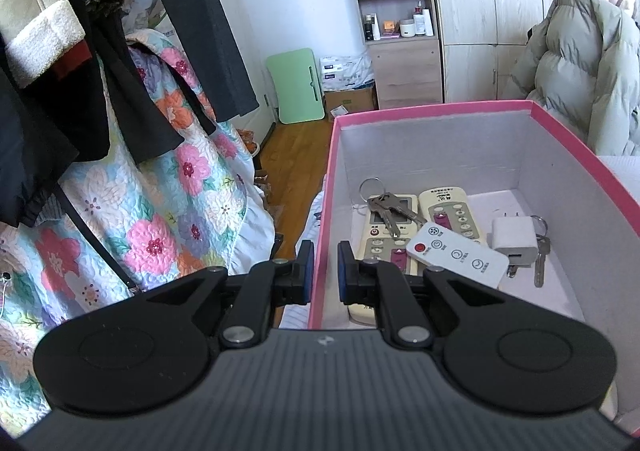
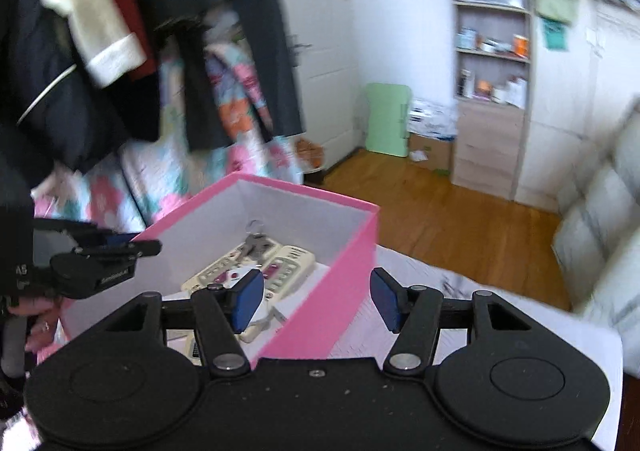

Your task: Organize rigid objects

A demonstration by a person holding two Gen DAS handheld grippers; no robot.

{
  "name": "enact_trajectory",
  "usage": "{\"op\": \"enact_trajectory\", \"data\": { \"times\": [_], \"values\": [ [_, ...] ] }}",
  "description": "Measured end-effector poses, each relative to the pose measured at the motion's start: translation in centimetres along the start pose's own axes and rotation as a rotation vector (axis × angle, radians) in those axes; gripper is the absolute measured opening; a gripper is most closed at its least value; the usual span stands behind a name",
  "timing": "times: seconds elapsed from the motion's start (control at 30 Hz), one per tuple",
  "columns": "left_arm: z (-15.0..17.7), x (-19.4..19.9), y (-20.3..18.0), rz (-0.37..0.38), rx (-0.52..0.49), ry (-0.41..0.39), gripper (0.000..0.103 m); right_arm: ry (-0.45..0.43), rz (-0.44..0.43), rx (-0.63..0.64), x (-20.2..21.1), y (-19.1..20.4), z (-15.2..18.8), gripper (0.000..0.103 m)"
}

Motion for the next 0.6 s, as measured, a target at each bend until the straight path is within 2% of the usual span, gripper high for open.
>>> {"op": "enact_trajectory", "data": {
  "times": [0.13, 0.27, 0.3, 0.43, 0.5, 0.6],
  "values": [
    [-0.1, 0.0, 0.2, 0.0, 0.009, 0.009, 0.01, 0.008, 0.072, -0.019, 0.8, -1.0, 1.2, 0.064],
    [-0.1, -0.1, 0.2, -0.035, 0.02, 0.016, 0.011, 0.008, 0.069, -0.066, 1.4, -1.3, 2.1, 0.064],
    [-0.1, 0.0, 0.2, -0.047, 0.021, 0.025, 0.014, 0.007, 0.071, -0.067, 1.6, -1.1, 2.3, 0.064],
    [-0.3, 0.3, 0.1, -0.079, 0.052, 0.066, 0.014, -0.001, 0.075, -0.077, 2.4, -0.9, 2.8, 0.065],
    [-0.7, 1.2, -0.3, -0.1, 0.063, 0.041, 0.014, -0.008, 0.078, -0.087, 2.7, -0.9, 3.0, 0.065],
    [-1.4, 3.1, -1.0, -0.09, 0.063, 0.014, 0.014, -0.029, 0.071, -0.107, 3.6, -0.8, 3.2, 0.065]
  ]
}}
Point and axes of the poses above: each gripper's, at about its wrist camera, not at the fingertips, and x roughly against the way its jaws point, y to its left, z to its underside, the point moved 5 cm from there along -x, roughly the way its jaws point, and after that the axes turned 10 degrees about x, right-handed, at the moved point
